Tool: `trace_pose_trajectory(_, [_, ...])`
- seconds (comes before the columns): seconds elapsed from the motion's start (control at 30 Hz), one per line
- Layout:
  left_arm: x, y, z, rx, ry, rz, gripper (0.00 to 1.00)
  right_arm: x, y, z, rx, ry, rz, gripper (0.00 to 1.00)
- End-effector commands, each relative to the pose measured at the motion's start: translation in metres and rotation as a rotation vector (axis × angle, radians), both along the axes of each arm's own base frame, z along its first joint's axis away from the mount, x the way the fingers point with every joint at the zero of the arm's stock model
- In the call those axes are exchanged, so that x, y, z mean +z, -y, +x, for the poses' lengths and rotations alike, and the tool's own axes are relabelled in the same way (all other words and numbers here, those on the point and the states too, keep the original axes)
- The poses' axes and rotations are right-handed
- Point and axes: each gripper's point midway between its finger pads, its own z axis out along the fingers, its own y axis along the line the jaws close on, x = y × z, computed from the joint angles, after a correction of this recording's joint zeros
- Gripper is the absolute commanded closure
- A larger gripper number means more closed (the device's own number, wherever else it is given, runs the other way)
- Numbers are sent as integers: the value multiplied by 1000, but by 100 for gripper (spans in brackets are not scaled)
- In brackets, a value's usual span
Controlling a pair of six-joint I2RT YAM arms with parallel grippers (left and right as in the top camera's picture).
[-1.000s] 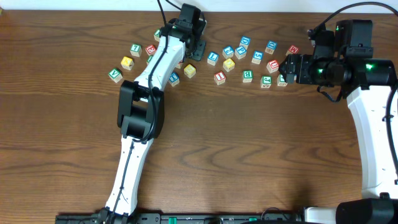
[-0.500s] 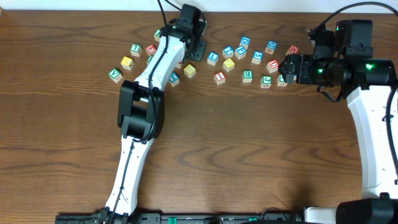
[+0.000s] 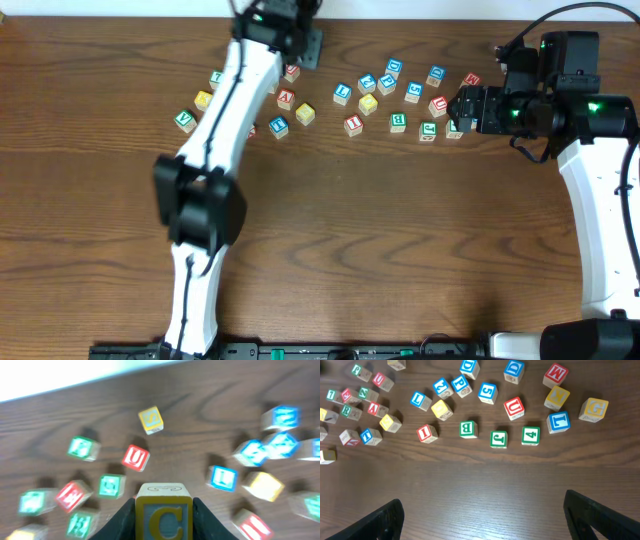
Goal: Spell out CORL
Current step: 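Carry the C block toward the open table front and lower it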
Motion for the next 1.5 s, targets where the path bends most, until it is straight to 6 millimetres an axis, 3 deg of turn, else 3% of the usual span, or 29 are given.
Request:
trace_pose_trajectory(0.0, [58, -10, -27, 62, 35, -40, 73, 7, 3, 3, -13, 18, -3, 3])
trace_pose_trajectory(0.13, [70, -24, -67, 116, -62, -43, 73, 8, 3, 3, -13, 21, -4, 2])
trace_pose_trajectory(0.27, [61, -36, -105, 202, -212, -38, 73, 8, 3, 4, -13, 27, -5, 2])
trace_pose_trajectory(0.6, [3, -37, -168, 186, -543, 38, 78, 9, 7, 7, -27, 35, -25, 1])
trace_pose_trajectory(0.8, [-40, -25, -198, 164, -678, 97, 79, 9, 9, 7, -32, 39, -31, 1])
trace_pose_trajectory(1.17, [-97, 5, -231, 119, -742, 157, 81, 9, 10, 8, -38, 39, -40, 1])
trace_pose_trajectory(1.33, [-120, 13, -232, 116, -723, 149, 81, 8, 11, 8, -38, 38, -41, 1])
trace_pose_trajectory(1.47, [-135, 22, -217, 134, -660, 99, 81, 8, 11, 8, -38, 38, -41, 1])
